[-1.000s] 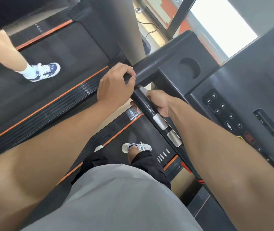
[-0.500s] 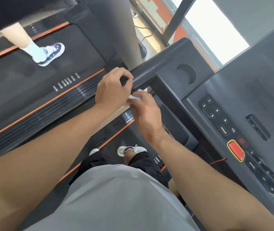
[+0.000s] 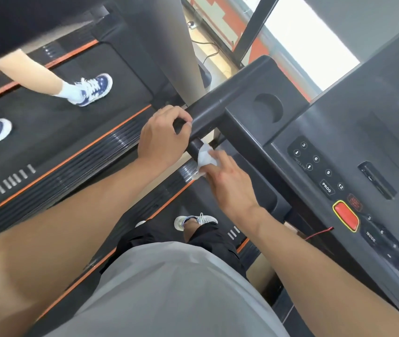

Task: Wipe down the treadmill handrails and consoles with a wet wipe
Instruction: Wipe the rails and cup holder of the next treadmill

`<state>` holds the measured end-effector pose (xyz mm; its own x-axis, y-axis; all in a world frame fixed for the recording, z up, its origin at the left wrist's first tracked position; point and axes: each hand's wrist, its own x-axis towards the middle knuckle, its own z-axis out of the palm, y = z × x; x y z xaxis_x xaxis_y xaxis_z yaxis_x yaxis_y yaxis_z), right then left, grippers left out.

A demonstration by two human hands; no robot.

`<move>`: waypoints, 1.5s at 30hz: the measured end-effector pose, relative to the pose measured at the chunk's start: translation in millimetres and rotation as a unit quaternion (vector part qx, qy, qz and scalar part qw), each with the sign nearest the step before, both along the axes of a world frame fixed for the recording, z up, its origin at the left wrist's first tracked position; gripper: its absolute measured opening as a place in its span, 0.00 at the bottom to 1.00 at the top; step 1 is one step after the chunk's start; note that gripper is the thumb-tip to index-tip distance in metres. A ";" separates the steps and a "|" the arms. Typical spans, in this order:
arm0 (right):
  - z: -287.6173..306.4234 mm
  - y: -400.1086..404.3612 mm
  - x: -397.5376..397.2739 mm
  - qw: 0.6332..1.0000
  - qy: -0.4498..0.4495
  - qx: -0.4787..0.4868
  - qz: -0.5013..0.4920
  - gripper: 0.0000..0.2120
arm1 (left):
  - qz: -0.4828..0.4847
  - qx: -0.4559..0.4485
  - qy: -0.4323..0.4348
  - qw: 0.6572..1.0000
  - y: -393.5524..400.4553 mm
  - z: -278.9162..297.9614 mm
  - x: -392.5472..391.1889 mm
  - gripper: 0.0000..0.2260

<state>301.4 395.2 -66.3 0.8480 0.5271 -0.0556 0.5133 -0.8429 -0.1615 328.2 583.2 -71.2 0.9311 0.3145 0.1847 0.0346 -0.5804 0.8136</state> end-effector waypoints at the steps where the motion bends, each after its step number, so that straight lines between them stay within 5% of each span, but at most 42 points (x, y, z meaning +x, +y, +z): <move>1: -0.9 -5.9 -4.0 1.000 -0.004 0.013 -0.002 0.13 | -0.006 0.019 -0.011 1.000 -0.2 -0.6 -1.1 0.04; 5: 6.1 -33.8 -18.7 0.999 -0.002 0.037 -0.016 0.08 | -0.055 0.072 -0.032 0.995 -0.9 -4.3 -5.3 0.03; 8: 15.6 -50.6 -28.7 0.990 0.068 0.093 -0.086 0.09 | -0.073 0.028 -0.021 0.997 -11.1 0.6 -20.9 0.04; 12: 48.8 -41.6 -32.7 0.878 0.155 0.363 -0.272 0.11 | -0.119 -0.135 0.037 0.983 -37.5 14.4 -49.7 0.06; 16: 78.1 -27.9 -32.1 0.782 0.253 0.492 -0.287 0.12 | -0.152 -0.335 0.134 0.920 -56.9 39.8 -58.7 0.07; 21: 78.7 -34.8 -32.8 0.822 0.253 0.446 -0.246 0.15 | -0.148 -0.324 0.135 0.924 -62.5 51.2 -51.3 0.05; 25: 76.1 -46.8 -26.1 0.784 0.281 0.481 -0.272 0.19 | -0.111 -0.301 0.127 0.939 -66.1 50.8 -49.1 0.02; 34: 84.0 -79.4 2.2 0.799 0.247 0.462 -0.295 0.02 | -0.027 -0.318 0.114 0.941 -98.3 71.4 -41.6 0.02; 40: 79.6 -104.9 26.7 0.691 0.330 0.537 -0.354 0.07 | 0.056 -0.345 0.106 0.931 -126.2 84.1 -32.3 0.04; 45: 79.6 -117.4 47.8 0.640 0.315 0.583 -0.388 0.08 | 0.108 -0.313 0.110 0.937 -141.5 87.7 -27.9 0.03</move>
